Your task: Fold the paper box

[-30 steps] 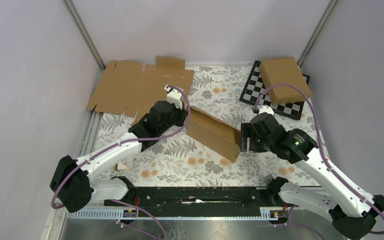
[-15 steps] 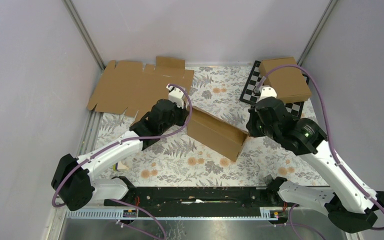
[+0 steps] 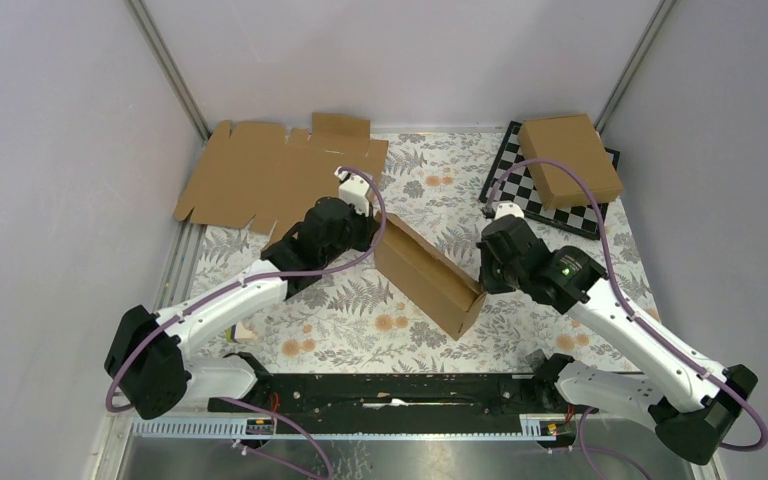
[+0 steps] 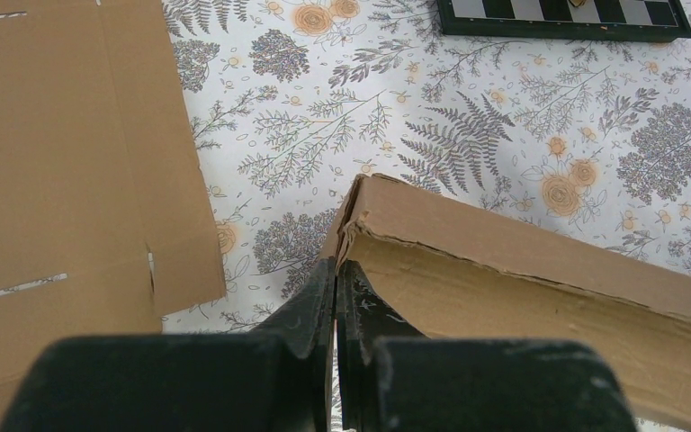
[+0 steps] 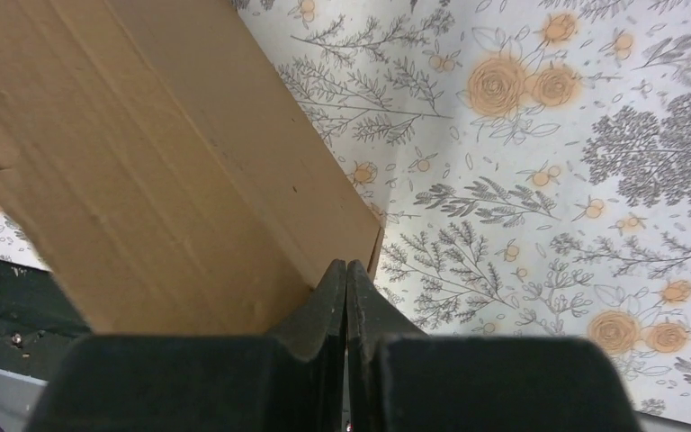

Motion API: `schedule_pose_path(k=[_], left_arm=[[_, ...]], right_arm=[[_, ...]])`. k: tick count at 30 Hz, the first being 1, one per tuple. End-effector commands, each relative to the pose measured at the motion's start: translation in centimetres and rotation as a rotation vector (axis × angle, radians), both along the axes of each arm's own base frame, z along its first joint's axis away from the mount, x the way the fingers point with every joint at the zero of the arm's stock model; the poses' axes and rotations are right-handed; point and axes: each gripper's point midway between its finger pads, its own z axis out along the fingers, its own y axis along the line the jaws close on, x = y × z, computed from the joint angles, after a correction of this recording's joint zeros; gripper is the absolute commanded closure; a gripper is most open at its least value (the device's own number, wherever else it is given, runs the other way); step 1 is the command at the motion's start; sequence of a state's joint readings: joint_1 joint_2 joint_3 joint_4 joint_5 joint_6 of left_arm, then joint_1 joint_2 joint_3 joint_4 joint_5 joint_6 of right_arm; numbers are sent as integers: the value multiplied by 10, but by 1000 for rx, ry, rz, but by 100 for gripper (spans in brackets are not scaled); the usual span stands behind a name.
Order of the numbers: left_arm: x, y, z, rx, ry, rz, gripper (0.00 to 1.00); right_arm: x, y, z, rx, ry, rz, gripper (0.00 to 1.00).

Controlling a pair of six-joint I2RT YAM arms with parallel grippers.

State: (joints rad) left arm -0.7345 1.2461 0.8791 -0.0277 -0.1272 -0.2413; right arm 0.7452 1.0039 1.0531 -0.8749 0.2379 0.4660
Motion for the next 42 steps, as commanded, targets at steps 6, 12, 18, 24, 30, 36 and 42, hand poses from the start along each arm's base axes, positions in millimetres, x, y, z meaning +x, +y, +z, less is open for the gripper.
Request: schedule_pose_path(k=[6,12,18,24,30,36,42], left_arm=[[-5,-6,-15,31,63,-22,100],[-6,-6,-14,25,54,-26,100],[-6,-7,-13,24,52,-29,100],[-5,-8,-12,32,53,-24,100],[-5,-9,-13,36,55,-22,100],[-5,-10,-13,38,53,-22,100],[-5,-13,-13,40,52,-34,100]], right_arm=[[5,5,33,57,-83,25,88],[-21,41,80,189,-115,374,50],[-33,57,63,202,-15,487,47],[-31,55,38,131,53,482,60],[-25,46,53,97,-25,471,54],[-10,41,82,90,-139,436,41],[12,37,68,-12,-148,383,25]])
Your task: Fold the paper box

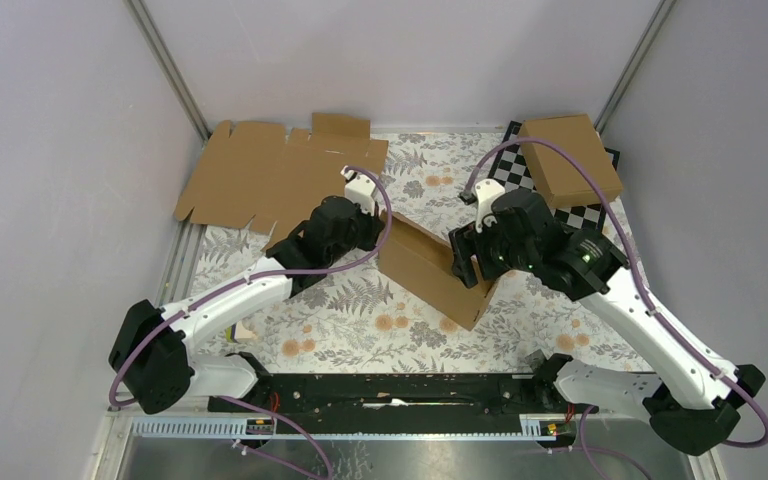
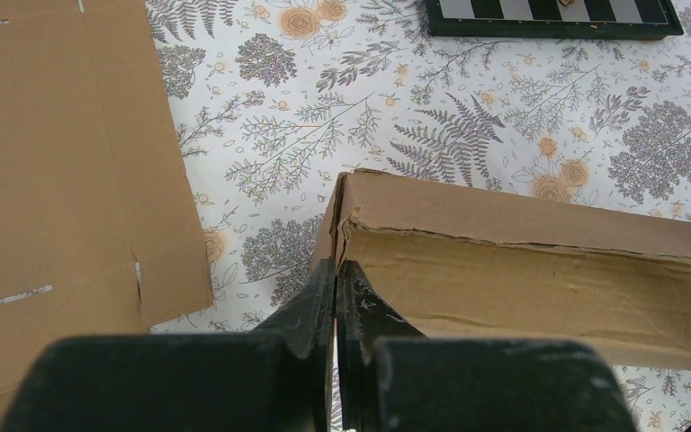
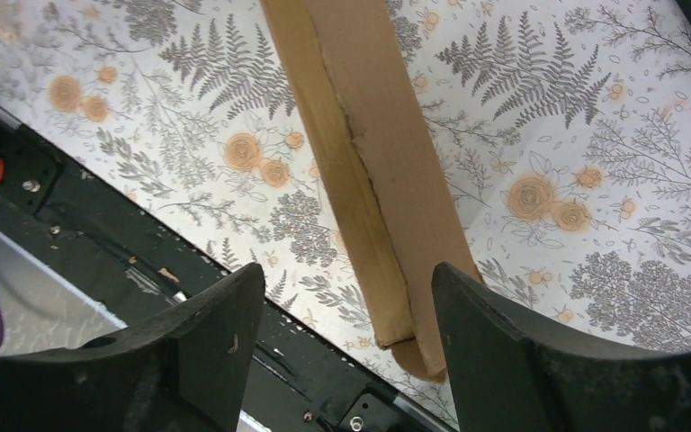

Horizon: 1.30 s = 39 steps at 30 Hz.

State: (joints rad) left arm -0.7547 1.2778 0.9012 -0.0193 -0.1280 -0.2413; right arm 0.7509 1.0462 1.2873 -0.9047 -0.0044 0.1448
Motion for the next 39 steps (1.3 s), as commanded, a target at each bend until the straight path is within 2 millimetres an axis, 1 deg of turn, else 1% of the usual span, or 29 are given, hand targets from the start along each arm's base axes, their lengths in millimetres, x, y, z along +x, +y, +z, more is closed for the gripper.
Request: schedule_pose_path(k=[1,4,7,8,10,16,19,25,28,30,33,35,38,39], left_arm=[[-6,-2,-13,41,52,-16,100],[-6,-2,-14,41,52,-20,100],[-7,-2,-14,44,51,-19,100],[-7,-2,-14,44,51,-19,100],[-6,-2,-14,45,51,-18,100],[-4,-2,-14,48,48,-12,100],[-4,-2,-14,49,49,-11,100],[-6,-2,-18,56,57,-12,100],[-7,-1,-20,57,61,-12,100],[-7,-1,-20,58,63,-10,100],[-8,-1,-20,56,63,-9,100],[-8,-1,-20,57,63,-8,100],[-7,1,-22,60,64,-2,100],[-7,1,-22,60,64,3,100]], right_arm=[[18,0,-7,-67,-38,-24,26],[18,7,-23,-76,4,-12,30],[16,11,-32,-87,14,4,32],[15,12,-35,-93,12,8,34],[13,13,-38,-98,16,18,42],[8,18,-43,-96,16,28,58],[6,20,-44,-101,13,42,58],[2,27,-41,-107,-7,69,50],[0,32,-41,-114,-14,90,36],[-1,33,-43,-142,-20,92,30],[-1,29,-49,-226,-38,79,27],[-3,29,-49,-289,-71,76,19],[-3,24,-52,-388,-119,60,5],[-3,23,-54,-416,-130,60,3]])
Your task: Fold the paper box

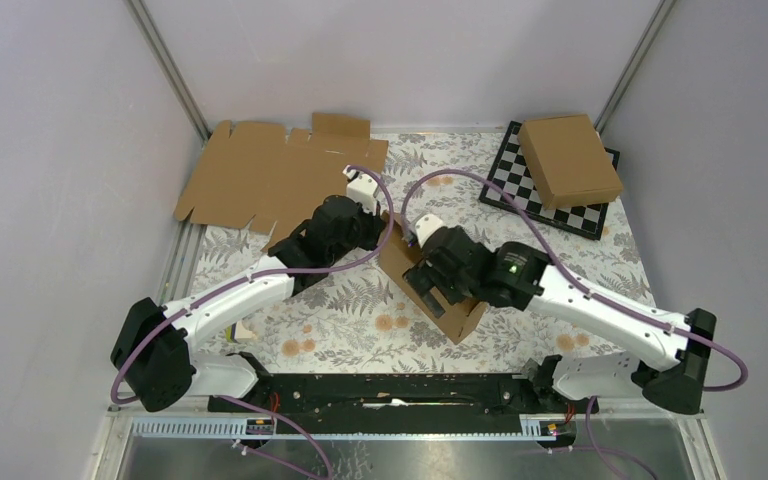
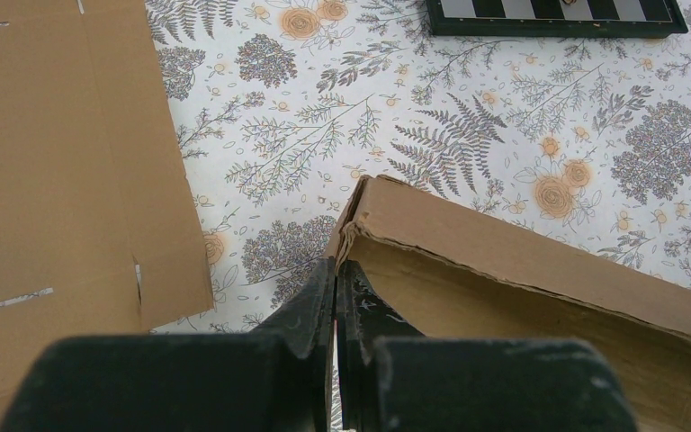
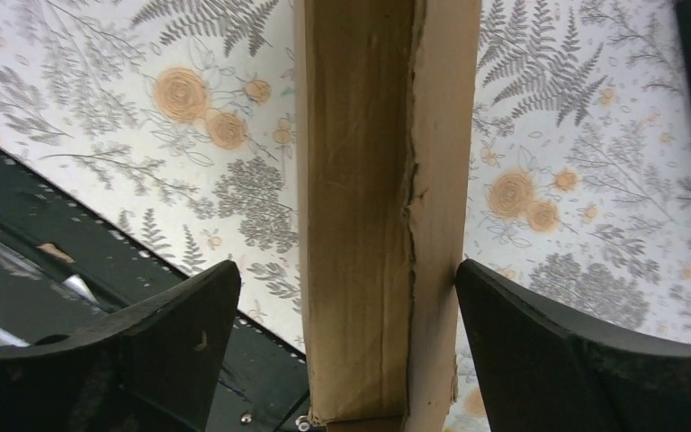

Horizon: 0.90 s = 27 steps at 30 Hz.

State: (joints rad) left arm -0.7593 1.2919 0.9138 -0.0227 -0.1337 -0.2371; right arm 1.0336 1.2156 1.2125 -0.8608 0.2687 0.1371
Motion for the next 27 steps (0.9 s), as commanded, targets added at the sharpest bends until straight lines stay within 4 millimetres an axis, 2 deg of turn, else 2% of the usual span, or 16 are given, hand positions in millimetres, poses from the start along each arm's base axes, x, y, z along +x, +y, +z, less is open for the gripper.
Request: schedule_pose_path(k=[1,4,10,16,22,27], left_arm=[[-8,4,-22,53,65,7,100],[-8,4,-23,49,67,10,100],[-11,5,-23,26,62,14,98],[-16,15,-12,0,42,39,78],[-25,29,-11,8,86,91,61],[-34,46,6,-42,95,159,52]], right_arm=[[7,-11,6,-147,-113,-39,2],[4,-11,2,-204,-151,-34,4],[4,-15,-9,-301,-198,-29,13],[4,-25,-19,-365,-204,-50,29],[2,-25,-20,-312,-204,-55,33],[-1,-25,-29,-307,-194,-49,34]])
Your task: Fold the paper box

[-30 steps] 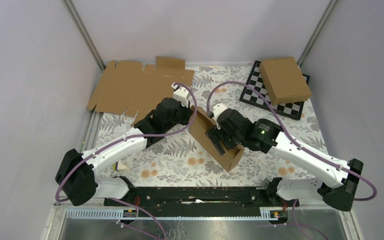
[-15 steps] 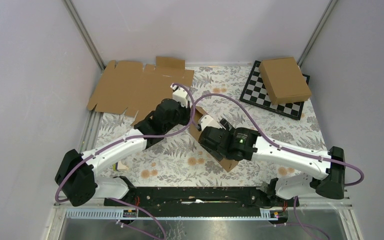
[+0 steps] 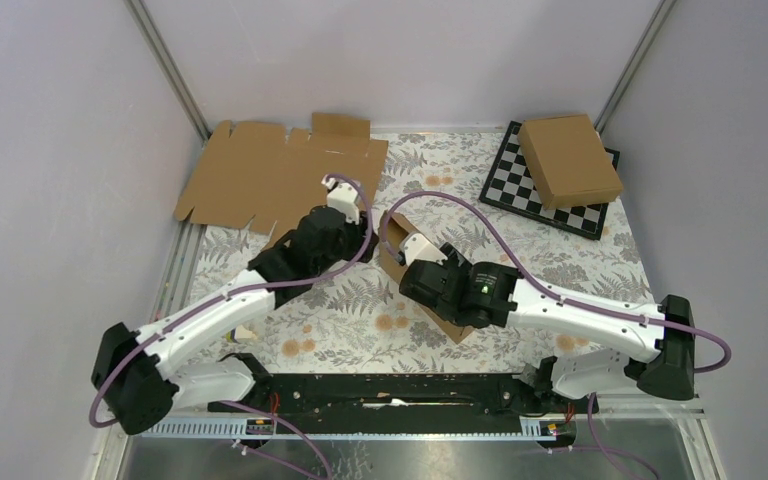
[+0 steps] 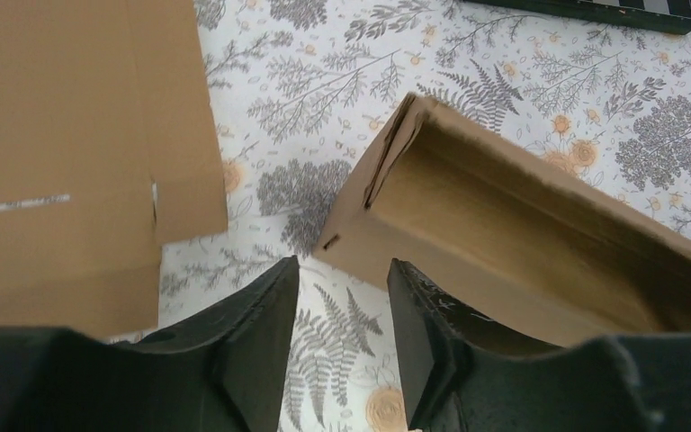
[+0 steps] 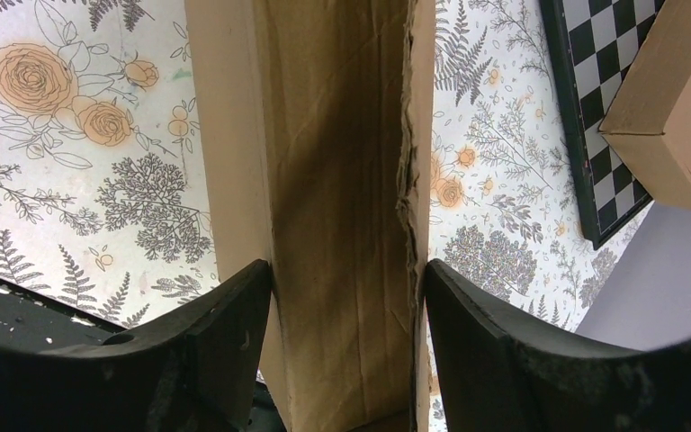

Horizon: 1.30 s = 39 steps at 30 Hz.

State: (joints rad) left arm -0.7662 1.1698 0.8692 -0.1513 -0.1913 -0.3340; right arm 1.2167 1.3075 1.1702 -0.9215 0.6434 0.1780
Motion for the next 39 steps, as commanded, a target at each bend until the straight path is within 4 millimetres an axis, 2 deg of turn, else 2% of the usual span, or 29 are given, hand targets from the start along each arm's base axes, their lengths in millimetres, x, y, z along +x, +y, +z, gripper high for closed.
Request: schedule_pose_path(k=[1,5,8,11,12,13,19,24,30,33,37,39], left_arm=[[-13,22,12,-26,22,88,51],[-16,35,38,-77,-7,129,40],[-12,39,62,-163,-27,136,22],[0,41,81,-265,-15,129,4],[6,41,87,-299,-11,120,1],[14,43,93,-335,-6,128,1],[41,11,115,-484,38,13,1],[55,-13,100,-529,107,-49,1],[58,-18,59,-473,183,-57,8],[56,-16,37,-427,206,-59,15],[49,0,-2,-368,247,-5,24],[43,4,-13,-370,258,-1,30]], right_arm=[[-4,-9,-12,-18,12,-17,34],[-6,-9,-17,-7,22,-13,34],[-7,-7,-18,10,26,-4,34],[-8,-6,-18,24,29,5,35],[-8,-6,-18,27,28,4,34],[-8,-5,-19,28,29,7,35],[-9,-4,-20,27,34,19,35],[-8,-2,-17,35,29,23,35],[-8,-2,-19,28,32,24,35],[-7,-1,-18,23,28,25,35],[-6,-1,-16,28,23,24,35],[-6,-2,-17,23,20,21,35]])
